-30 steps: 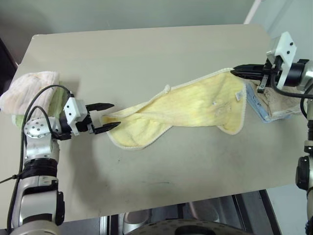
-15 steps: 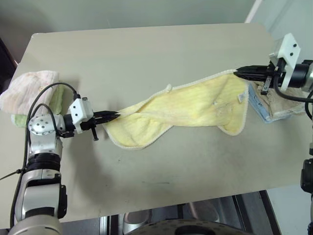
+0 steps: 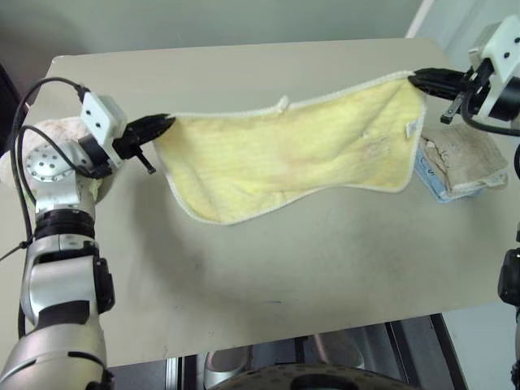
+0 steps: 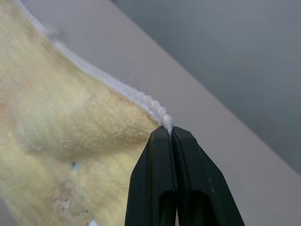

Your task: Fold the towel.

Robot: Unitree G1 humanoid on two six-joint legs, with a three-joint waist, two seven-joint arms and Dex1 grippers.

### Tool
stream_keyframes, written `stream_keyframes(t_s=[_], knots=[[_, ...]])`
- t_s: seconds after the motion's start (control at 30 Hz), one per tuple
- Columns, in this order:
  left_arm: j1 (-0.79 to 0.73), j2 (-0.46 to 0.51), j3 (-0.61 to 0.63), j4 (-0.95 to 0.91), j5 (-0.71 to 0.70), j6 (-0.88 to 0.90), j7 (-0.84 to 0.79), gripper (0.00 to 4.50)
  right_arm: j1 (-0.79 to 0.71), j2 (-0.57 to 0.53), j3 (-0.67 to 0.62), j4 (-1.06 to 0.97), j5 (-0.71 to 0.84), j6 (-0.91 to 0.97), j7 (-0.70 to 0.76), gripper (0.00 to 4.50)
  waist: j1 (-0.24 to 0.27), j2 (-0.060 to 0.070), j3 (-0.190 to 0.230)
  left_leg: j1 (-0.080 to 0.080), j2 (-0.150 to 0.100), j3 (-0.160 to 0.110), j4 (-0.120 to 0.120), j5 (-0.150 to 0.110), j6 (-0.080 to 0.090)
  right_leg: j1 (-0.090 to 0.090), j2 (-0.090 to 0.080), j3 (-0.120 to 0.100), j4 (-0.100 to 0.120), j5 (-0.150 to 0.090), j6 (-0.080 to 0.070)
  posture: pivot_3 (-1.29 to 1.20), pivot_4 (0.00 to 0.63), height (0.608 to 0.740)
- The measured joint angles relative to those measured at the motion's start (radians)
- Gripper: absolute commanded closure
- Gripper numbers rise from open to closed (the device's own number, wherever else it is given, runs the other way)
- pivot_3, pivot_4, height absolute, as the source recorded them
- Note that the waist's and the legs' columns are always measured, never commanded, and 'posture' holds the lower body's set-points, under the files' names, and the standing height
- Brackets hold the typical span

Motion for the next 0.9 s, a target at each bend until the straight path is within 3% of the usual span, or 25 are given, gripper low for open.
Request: stream_keyframes(t_s=[0.2,0.37,0.57,0.77,0.9], knots=[[-0.180,-0.005,-0.010,0.134,0.087,0.021,0.227,4.48,-0.139,0.076,0.006,0.220,-0.046,-0.133,-0.111,4.50,-0.003,0.000,0.000,-0.006,0.000,0.000,-0.002,0.006,-0.002,-0.007,0.000,0.000,-0.001,0.002,0.001,0.00,0.150,0.740],[-0.315,-0.018,-0.072,0.223,0.211,0.043,0.416,4.48,-0.322,0.154,0.009,0.538,-0.108,-0.277,-0.307,4.50,-0.003,0.000,0.000,-0.016,0.000,-0.001,-0.002,0.008,-0.003,-0.017,0.000,0.000,-0.001,0.003,0.001,0.00,0.150,0.740],[-0.454,-0.020,-0.102,0.236,0.307,0.054,0.577,4.48,-0.433,0.168,0.010,0.711,-0.144,-0.416,-0.434,4.50,-0.001,0.000,0.000,-0.026,-0.001,0.000,-0.004,0.013,-0.014,-0.026,-0.001,0.000,-0.004,0.003,0.001,0.00,0.150,0.740],[-0.476,-0.001,-0.112,0.241,0.361,0.036,0.620,4.48,-0.394,0.152,-0.001,0.680,-0.117,-0.482,-0.363,4.50,-0.002,0.000,0.000,-0.029,0.000,-0.001,-0.007,0.013,-0.014,-0.027,-0.001,-0.001,-0.005,0.003,0.001,0.00,0.150,0.740],[-0.461,0.015,-0.046,0.249,0.297,0.034,0.466,4.48,-0.265,0.130,-0.025,0.581,-0.051,-0.453,-0.217,4.50,-0.001,0.000,0.001,-0.031,-0.002,0.001,-0.005,0.013,-0.015,-0.030,-0.001,-0.002,-0.004,0.004,0.002,0.00,0.150,0.740]])
